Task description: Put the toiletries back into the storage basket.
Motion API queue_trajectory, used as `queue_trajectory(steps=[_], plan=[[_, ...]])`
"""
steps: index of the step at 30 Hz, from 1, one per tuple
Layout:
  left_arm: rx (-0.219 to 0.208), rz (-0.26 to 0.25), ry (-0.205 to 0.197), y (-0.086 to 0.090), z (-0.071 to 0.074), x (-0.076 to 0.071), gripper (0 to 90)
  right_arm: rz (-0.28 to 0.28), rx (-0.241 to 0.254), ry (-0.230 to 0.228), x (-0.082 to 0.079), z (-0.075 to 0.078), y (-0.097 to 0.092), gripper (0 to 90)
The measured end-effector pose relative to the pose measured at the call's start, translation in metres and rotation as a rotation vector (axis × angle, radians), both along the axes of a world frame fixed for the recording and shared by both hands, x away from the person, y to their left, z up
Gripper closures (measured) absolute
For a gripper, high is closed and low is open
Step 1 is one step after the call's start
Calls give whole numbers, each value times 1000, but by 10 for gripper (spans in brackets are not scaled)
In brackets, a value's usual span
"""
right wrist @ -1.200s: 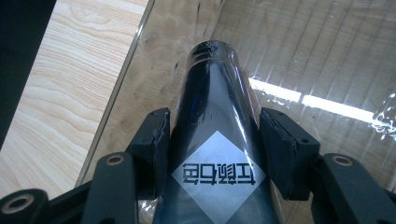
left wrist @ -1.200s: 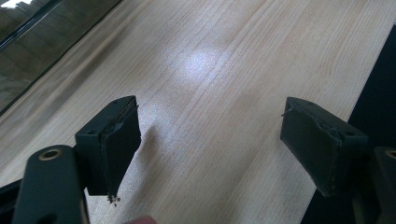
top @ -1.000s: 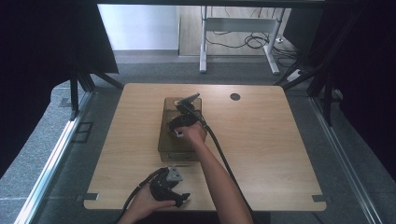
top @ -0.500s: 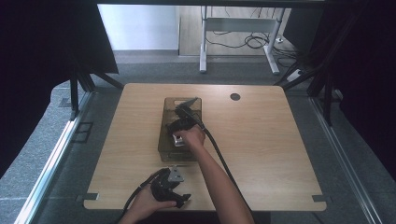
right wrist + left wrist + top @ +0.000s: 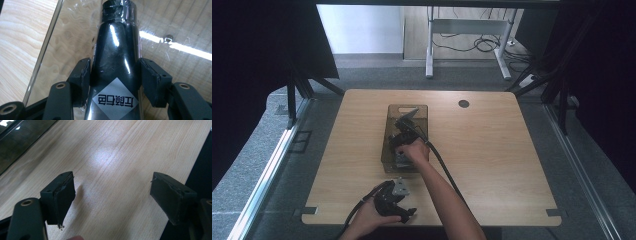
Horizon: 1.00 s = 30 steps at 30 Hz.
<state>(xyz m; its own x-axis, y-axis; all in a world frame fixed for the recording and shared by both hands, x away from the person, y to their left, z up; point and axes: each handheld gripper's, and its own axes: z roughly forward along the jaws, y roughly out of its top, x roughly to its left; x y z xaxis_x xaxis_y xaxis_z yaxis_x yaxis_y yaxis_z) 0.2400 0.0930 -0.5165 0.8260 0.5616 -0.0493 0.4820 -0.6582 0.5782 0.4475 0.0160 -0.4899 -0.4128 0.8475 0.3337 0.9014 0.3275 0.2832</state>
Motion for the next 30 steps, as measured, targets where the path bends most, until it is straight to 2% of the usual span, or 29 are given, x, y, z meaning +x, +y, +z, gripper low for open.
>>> queue_trajectory(steps=[4,8,11,17,20,24,30], plan=[[2,1,1,0,0,0,203,13,-8,-9,-3,2,0,441],[3,-4,2,-2,-2,0,203,16,8,3,-4,2,-1,435],[9,-11,3,-2,-2,0,203,20,48,10,-5,7,-3,440],[5,-9,3,-3,-1,-1,203,40,77,23,-7,12,-7,423],[8,-13,7,-4,-2,-1,203,53,73,24,-8,13,-7,417],[13,-14,11,-4,-3,-1,202,96,44,35,-10,11,-7,402],[10,-12,11,-4,-3,-1,203,106,59,19,-12,16,-9,406]])
